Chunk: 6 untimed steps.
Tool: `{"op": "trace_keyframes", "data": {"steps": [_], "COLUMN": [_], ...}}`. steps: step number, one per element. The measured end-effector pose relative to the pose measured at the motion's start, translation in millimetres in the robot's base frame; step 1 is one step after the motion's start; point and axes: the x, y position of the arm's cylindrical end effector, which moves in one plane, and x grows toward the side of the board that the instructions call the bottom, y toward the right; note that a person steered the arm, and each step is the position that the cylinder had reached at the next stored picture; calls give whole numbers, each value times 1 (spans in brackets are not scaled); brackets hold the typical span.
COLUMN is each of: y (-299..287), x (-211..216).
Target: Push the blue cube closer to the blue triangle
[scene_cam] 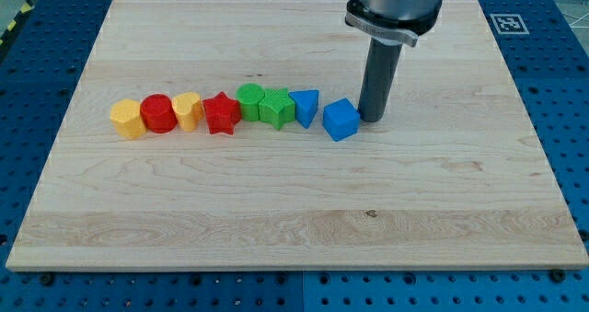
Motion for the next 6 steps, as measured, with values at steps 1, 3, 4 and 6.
{"op": "trace_keyframes", "data": {"steps": [1,3,4,6], "y": [0,13,-4,-34], "x": [-14,32,58,48]}}
